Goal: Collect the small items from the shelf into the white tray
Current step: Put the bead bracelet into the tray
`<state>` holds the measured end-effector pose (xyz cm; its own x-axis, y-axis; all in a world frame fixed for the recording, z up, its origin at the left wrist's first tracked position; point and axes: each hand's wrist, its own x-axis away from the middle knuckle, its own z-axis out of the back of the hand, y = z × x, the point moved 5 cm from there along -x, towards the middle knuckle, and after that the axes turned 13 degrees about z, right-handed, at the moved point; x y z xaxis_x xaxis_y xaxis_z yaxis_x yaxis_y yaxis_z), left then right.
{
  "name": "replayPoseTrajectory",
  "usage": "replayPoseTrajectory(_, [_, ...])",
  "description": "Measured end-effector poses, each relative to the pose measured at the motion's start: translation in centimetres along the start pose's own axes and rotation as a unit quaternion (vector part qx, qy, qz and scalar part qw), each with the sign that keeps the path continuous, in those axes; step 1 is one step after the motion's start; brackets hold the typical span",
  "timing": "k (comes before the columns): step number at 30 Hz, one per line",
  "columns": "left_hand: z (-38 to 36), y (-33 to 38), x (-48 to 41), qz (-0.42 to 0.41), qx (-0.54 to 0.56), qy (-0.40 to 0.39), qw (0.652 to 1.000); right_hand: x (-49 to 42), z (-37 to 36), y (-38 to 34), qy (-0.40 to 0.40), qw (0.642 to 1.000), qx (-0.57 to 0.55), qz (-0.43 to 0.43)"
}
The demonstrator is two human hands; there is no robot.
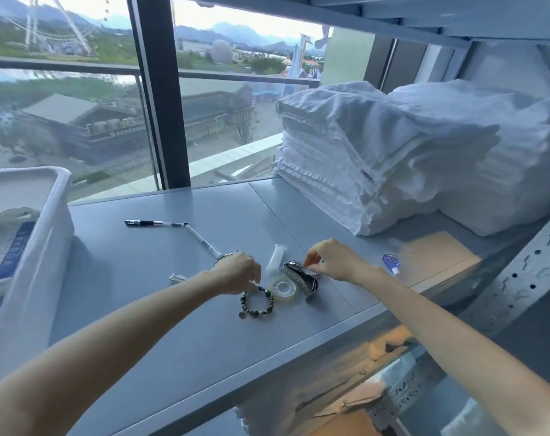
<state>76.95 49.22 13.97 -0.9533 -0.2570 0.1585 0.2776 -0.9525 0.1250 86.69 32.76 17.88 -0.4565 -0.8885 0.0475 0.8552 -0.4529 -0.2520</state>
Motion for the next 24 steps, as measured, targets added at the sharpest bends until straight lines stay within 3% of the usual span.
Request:
replayPoseTrajectory(5, [-1.3, -0.2, 0.0, 0.018, 0.011, -0.025, 0.999, -1.6, 0.3, -0.7, 0.01, 0.998, 0.001, 0.058])
replayPoseTrajectory(8, [-0.1, -0.7, 0.4, 0.033, 0.075, -0.031, 0.996, -2.7, 0.2, -2.0, 0.004, 0.995, -0.023, 0.099])
replayPoseTrajectory(17, [9.6, -5.2, 6.5, 0.067, 0.31, 0.078, 0.945, -7.5, -0.2, -10.5, -0.01, 0.972, -0.129, 0.195])
replayPoseTrajectory(20, [12.7, -7.9, 10.4, 0.085, 0.365, 0.105, 0.921, -9.0, 0.9, -14.8, 0.035, 0.956, -0.189, 0.223])
replayPoseTrajectory(24, [15.8, -12.0, 16.2, 0.118, 0.378, 0.145, 0.907, -10.4, 1.3, -22.4, -0.018, 0.905, -0.331, 0.265])
